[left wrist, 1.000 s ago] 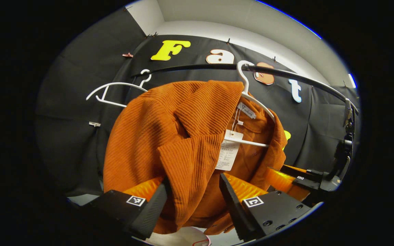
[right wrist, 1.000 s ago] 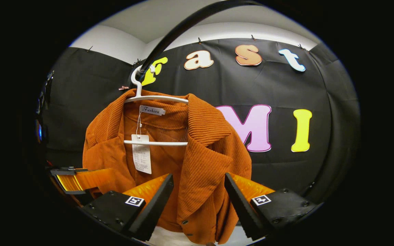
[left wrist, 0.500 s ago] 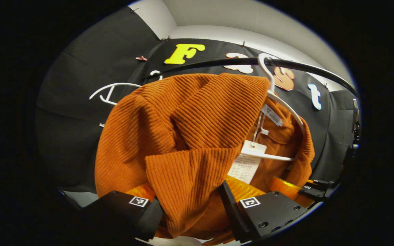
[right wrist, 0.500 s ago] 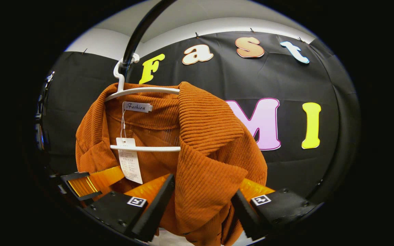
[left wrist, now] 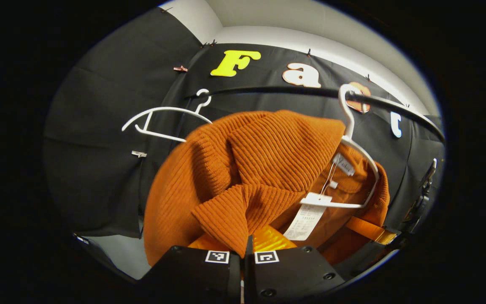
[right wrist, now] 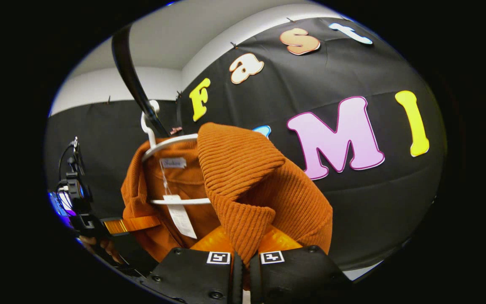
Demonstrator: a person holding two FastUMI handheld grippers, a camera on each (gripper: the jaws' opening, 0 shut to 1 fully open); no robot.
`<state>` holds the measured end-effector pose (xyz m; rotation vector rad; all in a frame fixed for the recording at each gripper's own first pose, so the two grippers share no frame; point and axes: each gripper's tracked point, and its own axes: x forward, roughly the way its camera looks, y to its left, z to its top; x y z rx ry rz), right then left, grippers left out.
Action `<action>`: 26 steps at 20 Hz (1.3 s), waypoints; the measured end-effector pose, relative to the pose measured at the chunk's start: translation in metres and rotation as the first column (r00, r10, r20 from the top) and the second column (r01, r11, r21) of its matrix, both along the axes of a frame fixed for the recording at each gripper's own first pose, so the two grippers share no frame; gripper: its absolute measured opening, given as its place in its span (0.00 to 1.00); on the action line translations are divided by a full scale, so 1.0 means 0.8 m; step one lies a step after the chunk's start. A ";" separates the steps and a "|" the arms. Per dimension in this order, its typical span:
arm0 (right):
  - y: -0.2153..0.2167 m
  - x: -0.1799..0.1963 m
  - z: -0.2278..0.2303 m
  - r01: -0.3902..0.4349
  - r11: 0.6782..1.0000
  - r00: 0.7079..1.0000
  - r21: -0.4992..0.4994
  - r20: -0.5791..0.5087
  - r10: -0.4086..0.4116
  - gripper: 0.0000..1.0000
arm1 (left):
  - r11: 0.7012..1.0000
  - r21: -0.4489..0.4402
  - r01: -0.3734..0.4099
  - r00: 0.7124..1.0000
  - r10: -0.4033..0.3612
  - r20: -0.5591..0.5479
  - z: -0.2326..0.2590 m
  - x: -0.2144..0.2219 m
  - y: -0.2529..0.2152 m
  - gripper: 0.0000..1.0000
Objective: Grasp the clothes on the hanger with both hands and then place them into the laundry hamper below.
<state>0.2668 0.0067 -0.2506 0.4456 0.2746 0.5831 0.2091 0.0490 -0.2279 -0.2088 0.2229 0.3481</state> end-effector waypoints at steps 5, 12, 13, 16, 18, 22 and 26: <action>0.009 -0.022 0.081 -0.168 0.959 0.985 0.229 0.069 0.157 0.11 | 0.996 0.090 0.008 0.997 -0.015 0.074 0.077 -0.022 0.006 0.08; -0.032 0.013 0.151 -0.133 0.919 0.986 0.371 0.143 0.085 0.07 | 0.980 0.156 -0.126 0.962 0.083 0.259 0.178 -0.033 0.071 0.07; -0.033 0.017 0.158 -0.130 0.927 0.983 0.353 0.166 0.074 0.07 | 0.975 0.172 -0.139 0.959 0.089 0.271 0.188 -0.033 0.079 0.05; -0.033 0.031 0.172 -0.116 0.948 0.977 0.296 0.205 0.056 0.11 | 0.951 0.265 -0.161 0.960 0.088 0.265 0.208 -0.024 0.104 0.07; -0.025 0.035 0.168 -0.115 0.958 0.978 0.261 0.196 0.064 0.11 | 0.924 0.348 -0.159 0.972 0.084 0.220 0.202 -0.012 0.126 0.07; 0.001 0.030 0.164 -0.145 0.958 0.980 0.246 0.170 0.105 0.16 | 0.930 0.340 -0.138 0.990 0.117 0.083 0.152 -0.012 0.178 0.08; 0.026 0.034 0.170 -0.177 0.955 0.975 0.238 0.173 0.137 0.11 | 0.963 0.227 -0.146 0.986 0.159 -0.041 0.062 -0.006 0.218 0.07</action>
